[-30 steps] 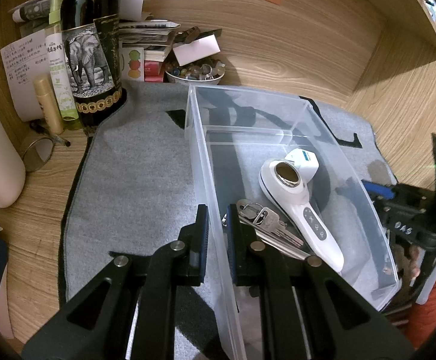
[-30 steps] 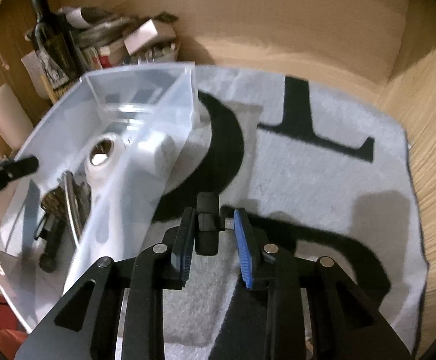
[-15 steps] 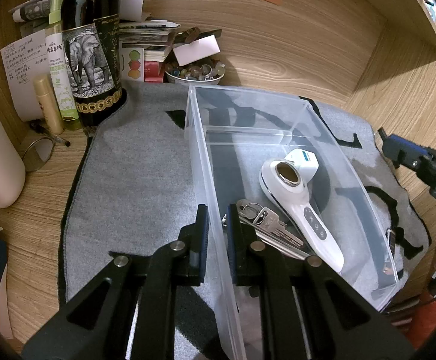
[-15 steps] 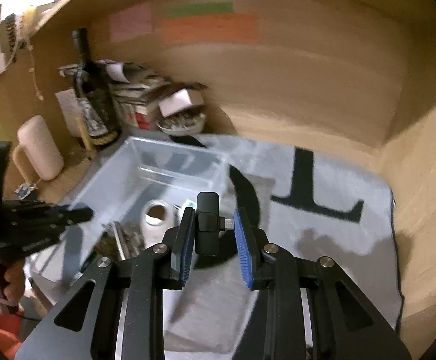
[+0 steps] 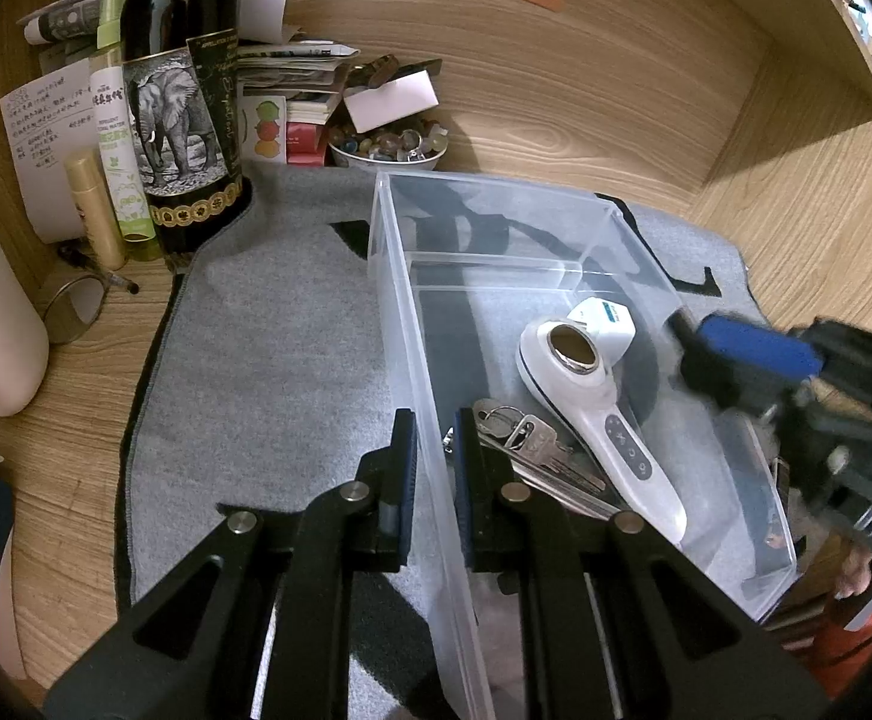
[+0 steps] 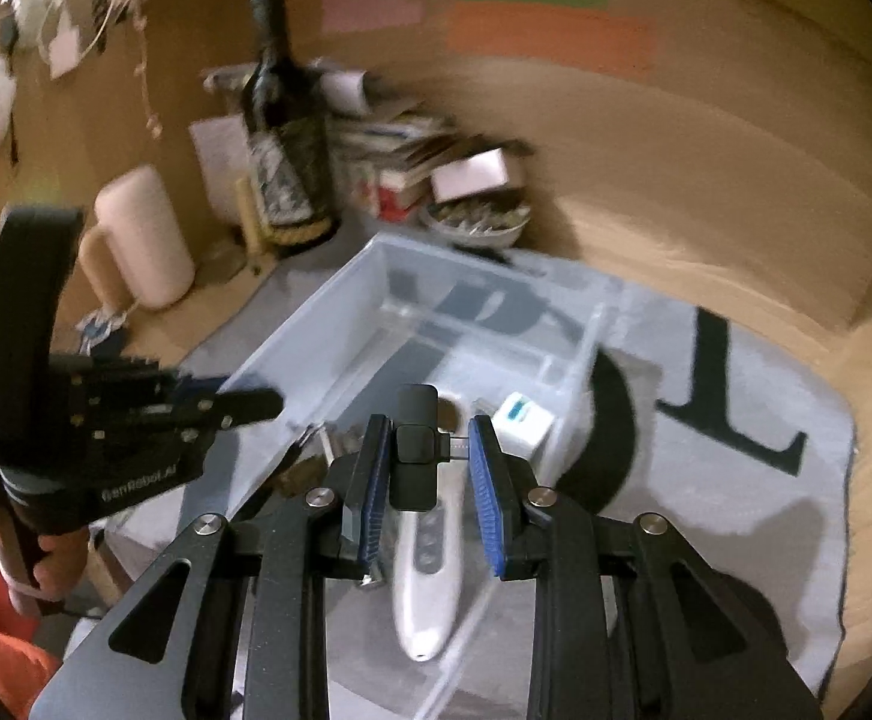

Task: Organize rigid objects
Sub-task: 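Lower the black piece into the box and open the right gripper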

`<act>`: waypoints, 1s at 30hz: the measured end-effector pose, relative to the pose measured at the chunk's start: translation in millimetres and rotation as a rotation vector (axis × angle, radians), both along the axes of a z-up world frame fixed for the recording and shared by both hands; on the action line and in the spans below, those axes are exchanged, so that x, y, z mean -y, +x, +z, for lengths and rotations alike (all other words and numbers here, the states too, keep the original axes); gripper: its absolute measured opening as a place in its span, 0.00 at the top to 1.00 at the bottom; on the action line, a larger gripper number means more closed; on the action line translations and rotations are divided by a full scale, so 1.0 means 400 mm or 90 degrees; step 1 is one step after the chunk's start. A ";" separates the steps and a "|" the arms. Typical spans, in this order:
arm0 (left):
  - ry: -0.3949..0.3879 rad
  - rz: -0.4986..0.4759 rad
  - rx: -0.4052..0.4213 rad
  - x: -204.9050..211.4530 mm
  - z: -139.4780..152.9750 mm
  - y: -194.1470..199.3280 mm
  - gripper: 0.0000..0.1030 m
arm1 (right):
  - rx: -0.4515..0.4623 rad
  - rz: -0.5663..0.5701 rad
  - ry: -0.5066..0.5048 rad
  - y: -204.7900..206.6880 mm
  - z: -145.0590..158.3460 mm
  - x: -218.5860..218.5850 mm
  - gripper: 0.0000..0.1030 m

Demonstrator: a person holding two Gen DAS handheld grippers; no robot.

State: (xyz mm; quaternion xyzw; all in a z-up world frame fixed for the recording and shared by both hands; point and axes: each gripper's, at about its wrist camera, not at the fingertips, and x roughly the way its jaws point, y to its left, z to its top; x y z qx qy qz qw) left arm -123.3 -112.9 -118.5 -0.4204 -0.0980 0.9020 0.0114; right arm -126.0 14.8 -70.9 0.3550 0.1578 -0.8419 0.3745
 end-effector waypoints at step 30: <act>0.000 -0.001 -0.001 -0.006 0.002 -0.004 0.89 | -0.038 -0.144 -0.004 -0.003 0.051 -0.123 0.59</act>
